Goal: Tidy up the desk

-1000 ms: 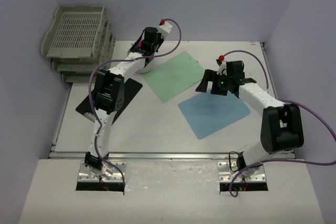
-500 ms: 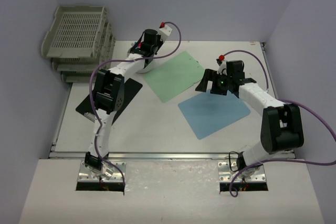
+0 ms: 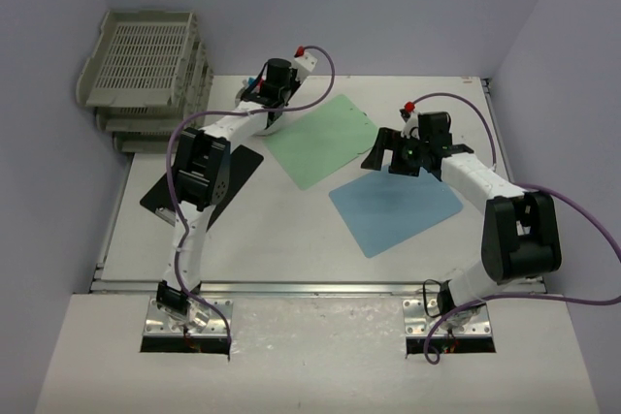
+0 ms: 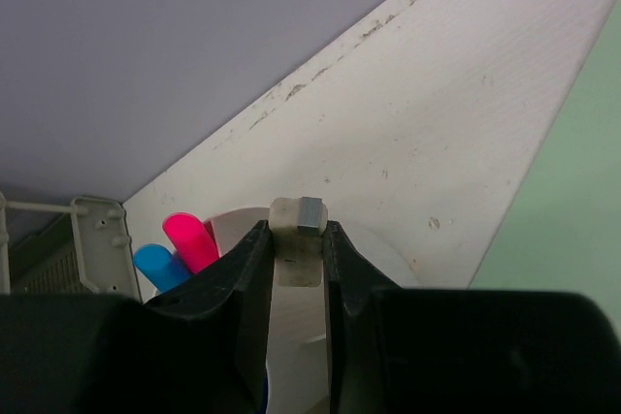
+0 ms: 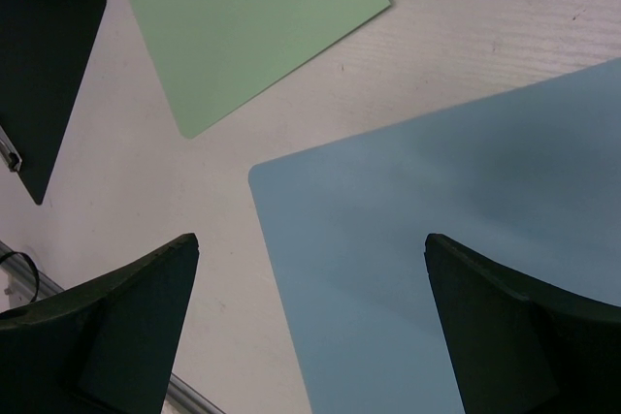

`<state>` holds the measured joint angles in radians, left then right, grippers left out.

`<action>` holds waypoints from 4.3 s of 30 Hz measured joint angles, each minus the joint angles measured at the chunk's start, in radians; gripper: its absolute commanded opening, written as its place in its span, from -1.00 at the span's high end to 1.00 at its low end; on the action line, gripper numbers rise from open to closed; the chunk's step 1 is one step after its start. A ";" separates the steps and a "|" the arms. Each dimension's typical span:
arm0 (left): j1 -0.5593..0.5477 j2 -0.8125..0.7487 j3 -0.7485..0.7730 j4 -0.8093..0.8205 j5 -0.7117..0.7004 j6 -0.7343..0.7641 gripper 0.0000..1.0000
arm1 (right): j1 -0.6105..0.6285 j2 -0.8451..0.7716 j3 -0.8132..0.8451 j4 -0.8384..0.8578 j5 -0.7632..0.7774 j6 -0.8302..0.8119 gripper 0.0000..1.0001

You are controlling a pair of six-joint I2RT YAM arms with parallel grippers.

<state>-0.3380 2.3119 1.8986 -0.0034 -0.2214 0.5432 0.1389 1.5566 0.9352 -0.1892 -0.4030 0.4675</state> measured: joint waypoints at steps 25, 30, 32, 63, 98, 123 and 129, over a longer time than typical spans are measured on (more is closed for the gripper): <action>0.012 -0.206 -0.040 -0.147 0.166 -0.154 -0.33 | 0.000 -0.009 0.028 -0.031 0.008 -0.042 -0.97; 0.011 -0.395 -0.060 -0.167 0.351 -0.231 -0.31 | -0.015 -0.054 0.028 -0.057 -0.005 -0.132 -0.97; 0.011 -0.470 -0.082 -0.192 0.439 -0.251 -0.29 | -0.048 -0.071 0.028 -0.078 -0.052 -0.175 -0.97; -0.375 -0.452 -0.828 -0.147 0.494 -0.372 -0.10 | -0.706 0.471 0.437 -0.747 -0.116 -0.998 -0.56; -0.355 -0.325 -0.707 -0.044 0.482 -0.507 -0.31 | -0.620 0.679 0.448 -1.028 -0.353 -1.080 1.00; -0.262 -1.109 -0.577 -0.285 0.655 -0.412 -0.51 | -0.575 0.000 0.714 -1.044 -0.481 -1.127 1.00; -0.194 -1.123 -0.584 -0.315 0.616 -0.434 -0.51 | -0.568 -0.173 0.602 -0.859 -0.513 -1.110 1.00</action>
<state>-0.5322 1.1893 1.3148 -0.3188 0.3944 0.1088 -0.4291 1.3837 1.5375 -1.0483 -0.9156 -0.6425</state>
